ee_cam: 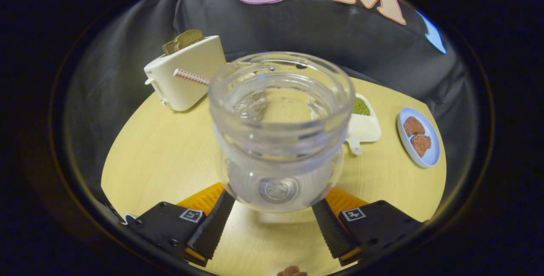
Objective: Take the bottle from table, then pour the juice into the cup, finally place the bottle on the coaster
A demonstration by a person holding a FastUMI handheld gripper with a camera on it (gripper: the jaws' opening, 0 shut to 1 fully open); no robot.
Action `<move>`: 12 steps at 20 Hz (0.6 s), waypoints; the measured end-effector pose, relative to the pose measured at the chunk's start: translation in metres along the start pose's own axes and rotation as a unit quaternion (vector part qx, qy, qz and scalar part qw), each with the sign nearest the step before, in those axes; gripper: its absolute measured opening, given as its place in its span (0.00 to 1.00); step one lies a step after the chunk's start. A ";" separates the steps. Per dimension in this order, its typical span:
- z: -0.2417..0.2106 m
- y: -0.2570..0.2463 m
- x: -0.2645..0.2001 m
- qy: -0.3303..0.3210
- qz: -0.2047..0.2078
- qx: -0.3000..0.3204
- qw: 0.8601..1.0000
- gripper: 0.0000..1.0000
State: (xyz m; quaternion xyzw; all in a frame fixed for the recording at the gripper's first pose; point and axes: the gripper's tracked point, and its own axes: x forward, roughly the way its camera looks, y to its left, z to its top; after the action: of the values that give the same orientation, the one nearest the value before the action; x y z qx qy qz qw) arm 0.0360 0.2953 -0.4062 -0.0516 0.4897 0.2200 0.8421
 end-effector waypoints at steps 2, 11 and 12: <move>-0.004 -0.001 -0.007 0.000 0.002 -0.002 1.000 1.00; -0.009 -0.019 -0.066 -0.041 -0.012 0.015 0.999 1.00; -0.004 -0.023 -0.077 -0.054 -0.015 0.021 0.998 1.00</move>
State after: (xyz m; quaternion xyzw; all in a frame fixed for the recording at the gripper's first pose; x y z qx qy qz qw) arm 0.0100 0.2492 -0.3454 -0.0294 0.4470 0.1994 0.8715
